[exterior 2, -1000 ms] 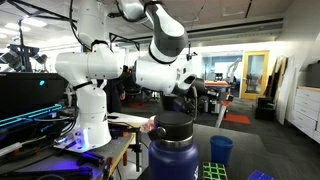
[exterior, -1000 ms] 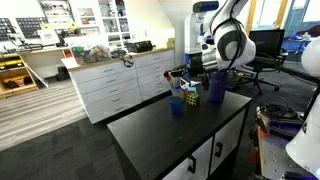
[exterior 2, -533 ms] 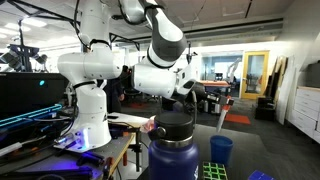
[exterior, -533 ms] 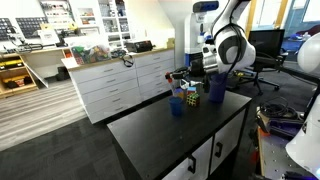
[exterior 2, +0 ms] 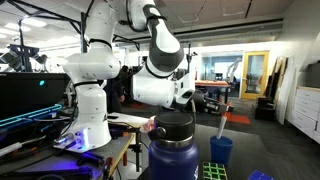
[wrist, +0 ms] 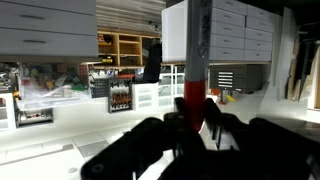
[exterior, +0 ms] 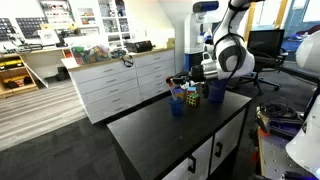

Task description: Put the pen in the cup

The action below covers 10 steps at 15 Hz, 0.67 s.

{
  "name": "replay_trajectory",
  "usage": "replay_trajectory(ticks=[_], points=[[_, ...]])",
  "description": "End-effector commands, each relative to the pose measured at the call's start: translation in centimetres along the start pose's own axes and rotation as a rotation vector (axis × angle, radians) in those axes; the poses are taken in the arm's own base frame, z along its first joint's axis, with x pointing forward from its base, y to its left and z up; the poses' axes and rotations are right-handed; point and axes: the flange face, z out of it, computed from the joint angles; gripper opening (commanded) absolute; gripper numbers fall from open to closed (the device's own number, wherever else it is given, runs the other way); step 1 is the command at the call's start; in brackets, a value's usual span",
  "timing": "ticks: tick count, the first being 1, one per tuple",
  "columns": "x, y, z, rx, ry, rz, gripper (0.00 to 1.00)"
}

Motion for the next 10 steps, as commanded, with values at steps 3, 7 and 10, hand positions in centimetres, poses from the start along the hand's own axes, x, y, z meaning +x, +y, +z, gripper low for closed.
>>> replay_trajectory(ticks=[3,7,10], points=[[-2.7,1.9,0.2,-0.003,0.008,-0.047,0.06],[-4.0,4.4,-0.1,-0.032,-0.001,-0.053,0.47],[-4.8,5.4,-0.1,-0.038,0.005,-0.046,0.59]])
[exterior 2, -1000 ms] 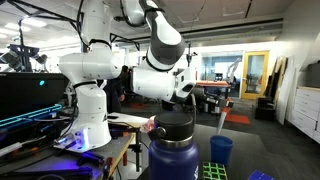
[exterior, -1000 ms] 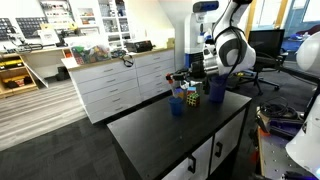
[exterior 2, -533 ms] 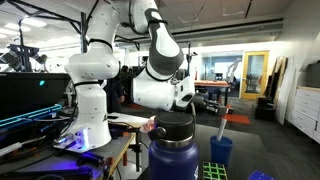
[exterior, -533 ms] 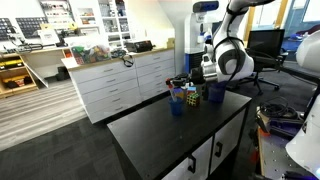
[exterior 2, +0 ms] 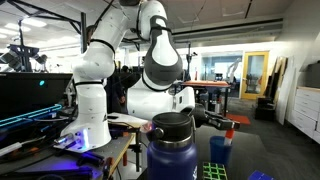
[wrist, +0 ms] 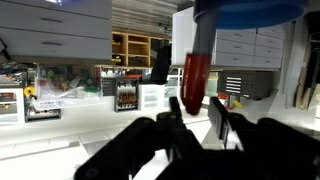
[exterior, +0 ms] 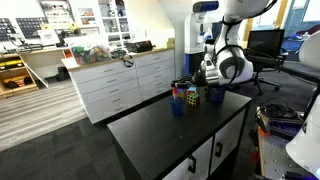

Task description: Put the pen in the cup

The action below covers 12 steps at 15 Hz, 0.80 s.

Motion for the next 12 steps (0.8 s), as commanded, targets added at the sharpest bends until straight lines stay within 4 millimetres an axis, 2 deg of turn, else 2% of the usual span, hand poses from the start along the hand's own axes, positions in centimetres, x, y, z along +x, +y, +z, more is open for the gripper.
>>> replay_trajectory(ticks=[1,6,12], points=[[-0.9,1.3,0.6,0.005,0.012,-0.008,0.67],[-1.0,1.1,1.4,0.025,0.024,-0.008,0.98],[0.2,0.8,1.8,0.017,0.024,-0.010,1.00]])
